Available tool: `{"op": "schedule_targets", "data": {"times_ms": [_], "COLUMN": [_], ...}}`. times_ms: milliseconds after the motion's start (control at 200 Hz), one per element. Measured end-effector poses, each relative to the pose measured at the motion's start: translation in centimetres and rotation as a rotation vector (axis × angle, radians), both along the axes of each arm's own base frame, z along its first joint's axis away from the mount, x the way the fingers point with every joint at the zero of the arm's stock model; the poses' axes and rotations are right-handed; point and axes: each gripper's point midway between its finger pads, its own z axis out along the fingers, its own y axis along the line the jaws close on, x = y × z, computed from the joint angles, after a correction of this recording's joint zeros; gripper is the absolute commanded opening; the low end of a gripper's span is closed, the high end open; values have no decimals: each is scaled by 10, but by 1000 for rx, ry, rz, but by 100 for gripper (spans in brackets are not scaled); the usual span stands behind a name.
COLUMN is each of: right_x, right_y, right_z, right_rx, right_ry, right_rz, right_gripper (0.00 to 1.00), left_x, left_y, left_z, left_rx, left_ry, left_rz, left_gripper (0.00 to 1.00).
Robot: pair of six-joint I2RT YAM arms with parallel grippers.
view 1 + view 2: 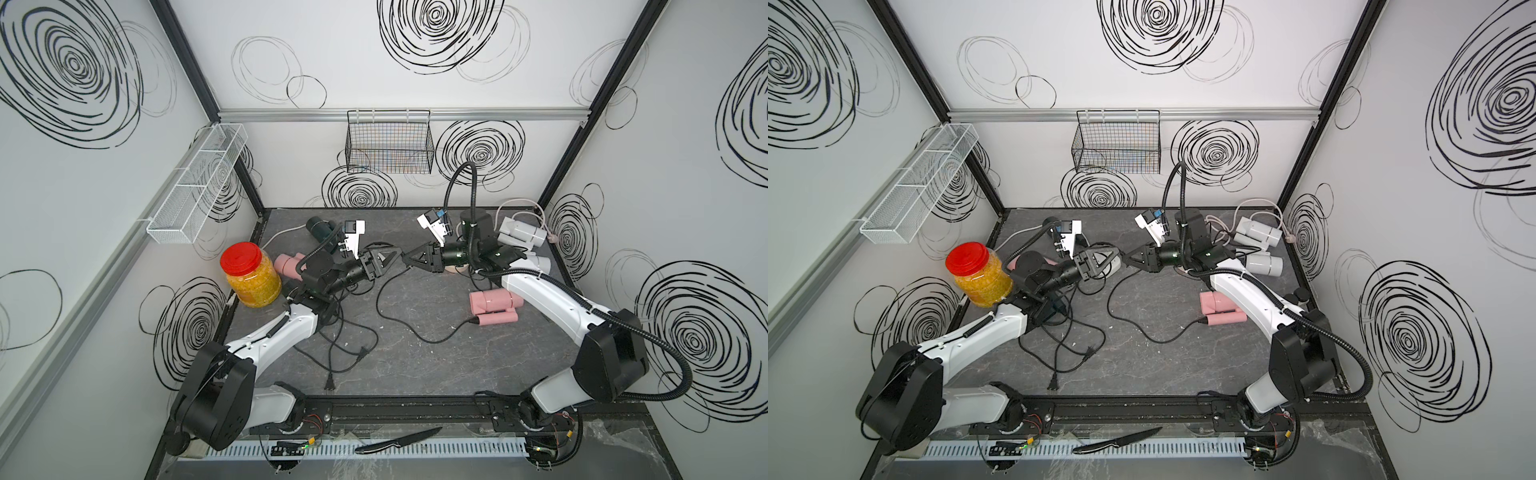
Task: Charge the blow dryers
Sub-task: Pick up the plug from the center of the board.
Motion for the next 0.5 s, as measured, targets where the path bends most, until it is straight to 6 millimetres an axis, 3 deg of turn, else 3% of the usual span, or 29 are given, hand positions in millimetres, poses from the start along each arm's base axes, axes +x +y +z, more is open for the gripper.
{"op": "schedule_targets", "data": {"times_ms": [300, 500], "right_x": [-3, -9], "right_y": [0, 1], "right_z": [5, 7], "right_rx": [24, 39], "right_ry": [7, 16], "right_rz": [21, 54], "right_gripper": [16, 16], "left_x": [3, 4], "left_y": [-5, -6], "left_z": [-15, -16], "left_rx": [16, 7], "left_ry": [44, 57], "left_rz": [-17, -23], "left_gripper": [46, 40]}}
